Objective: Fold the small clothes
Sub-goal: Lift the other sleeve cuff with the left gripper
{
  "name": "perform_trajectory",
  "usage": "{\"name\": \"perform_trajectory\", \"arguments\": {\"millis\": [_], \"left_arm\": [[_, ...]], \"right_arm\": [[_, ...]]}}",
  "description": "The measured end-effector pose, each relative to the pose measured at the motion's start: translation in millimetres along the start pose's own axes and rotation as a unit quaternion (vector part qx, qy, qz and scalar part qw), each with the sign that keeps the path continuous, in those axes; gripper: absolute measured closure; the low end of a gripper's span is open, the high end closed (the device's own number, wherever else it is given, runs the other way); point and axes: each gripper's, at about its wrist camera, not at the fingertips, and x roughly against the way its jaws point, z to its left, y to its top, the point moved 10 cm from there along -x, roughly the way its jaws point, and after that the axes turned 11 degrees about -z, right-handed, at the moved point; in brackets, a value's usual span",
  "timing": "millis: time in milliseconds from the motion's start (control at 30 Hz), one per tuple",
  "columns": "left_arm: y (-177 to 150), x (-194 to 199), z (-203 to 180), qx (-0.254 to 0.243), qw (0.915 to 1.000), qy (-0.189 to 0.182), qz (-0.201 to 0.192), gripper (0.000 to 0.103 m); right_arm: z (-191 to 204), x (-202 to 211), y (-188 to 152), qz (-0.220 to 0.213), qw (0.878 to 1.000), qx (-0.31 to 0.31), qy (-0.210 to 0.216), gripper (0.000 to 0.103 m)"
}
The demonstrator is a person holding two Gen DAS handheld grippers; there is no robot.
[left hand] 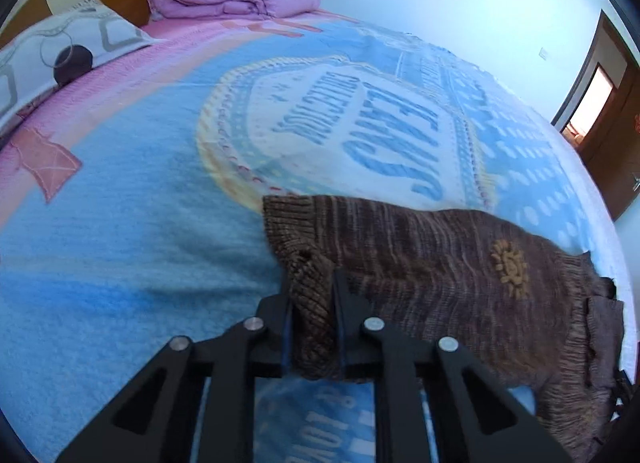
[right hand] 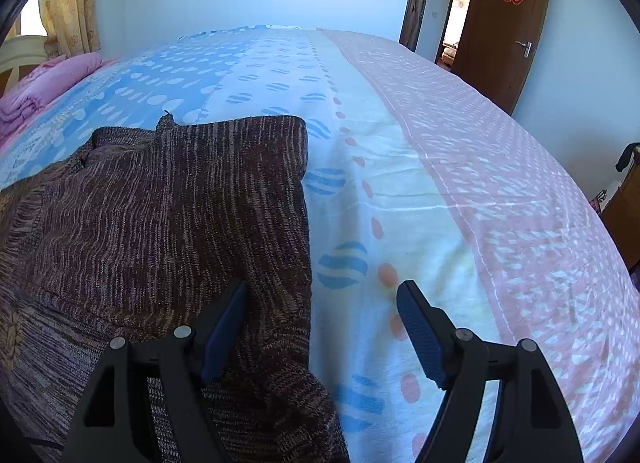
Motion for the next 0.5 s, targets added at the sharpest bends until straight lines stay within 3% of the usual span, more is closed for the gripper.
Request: {"name": "perform_trajectory", "arguments": {"millis": [200, 500], "left_arm": [[10.3, 10.7, 0.4, 0.031, 0.9994, -0.015, -0.01, 0.088], [40.3, 43.7, -23.9, 0.026, 0.9979, -0.04, -0.044, 0.089]], "right_arm": [[1.0, 2.2, -0.3, -0.005, 1.0, 0.005, -0.009, 0.024], [0.9, 2.0, -0.6, -0.004, 1.0, -0.002, -0.004, 0.024]]}}
